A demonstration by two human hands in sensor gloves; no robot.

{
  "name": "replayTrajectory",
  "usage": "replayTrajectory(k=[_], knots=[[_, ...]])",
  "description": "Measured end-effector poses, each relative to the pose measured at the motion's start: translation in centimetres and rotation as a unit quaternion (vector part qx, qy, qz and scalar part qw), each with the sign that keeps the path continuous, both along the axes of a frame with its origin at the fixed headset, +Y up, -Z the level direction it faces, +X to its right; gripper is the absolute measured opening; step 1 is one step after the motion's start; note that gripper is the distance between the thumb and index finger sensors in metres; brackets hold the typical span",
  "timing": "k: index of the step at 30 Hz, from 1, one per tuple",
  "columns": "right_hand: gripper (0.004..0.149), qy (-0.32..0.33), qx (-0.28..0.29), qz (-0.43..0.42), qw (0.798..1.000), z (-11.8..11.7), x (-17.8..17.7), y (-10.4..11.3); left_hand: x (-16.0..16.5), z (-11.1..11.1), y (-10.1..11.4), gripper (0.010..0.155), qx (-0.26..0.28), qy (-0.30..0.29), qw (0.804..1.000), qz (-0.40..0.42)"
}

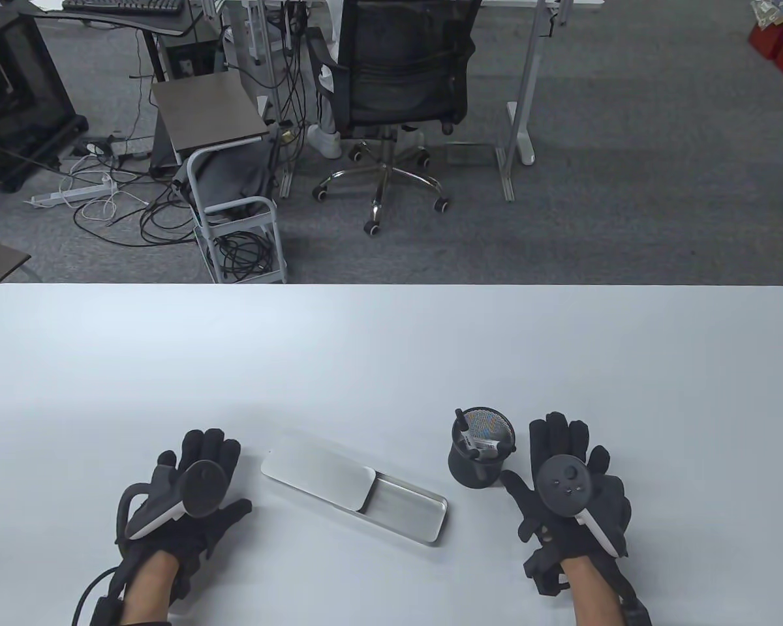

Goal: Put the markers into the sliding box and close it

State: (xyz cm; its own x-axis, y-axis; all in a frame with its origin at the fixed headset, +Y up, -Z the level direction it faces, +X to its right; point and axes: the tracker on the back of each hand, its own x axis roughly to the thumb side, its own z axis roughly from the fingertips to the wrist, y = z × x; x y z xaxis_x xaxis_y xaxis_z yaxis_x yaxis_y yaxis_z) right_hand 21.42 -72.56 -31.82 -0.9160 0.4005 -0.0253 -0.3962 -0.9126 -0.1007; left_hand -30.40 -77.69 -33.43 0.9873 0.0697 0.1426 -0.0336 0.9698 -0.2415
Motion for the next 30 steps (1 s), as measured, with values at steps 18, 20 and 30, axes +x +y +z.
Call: replayTrajectory(k=[18,20,30], knots=[[0.08,-0.026,0.092,0.008,0.995,0.1,-3.1,4.5,0.1,-0.1,0.1,0.09,0.006,-0.002,1.0,0.002],[0.076,-0.029,0.099,0.013,0.995,-0.1,-3.0,4.2,0.1,-0.1,0.1,0.09,0.005,-0.001,1.0,0.001],[0.056,-0.016,0.127,0.056,0.99,-0.2,-3.2,1.6,0.3,-0.1,0.3,0.089,0.001,-0.001,1.0,-0.005]])
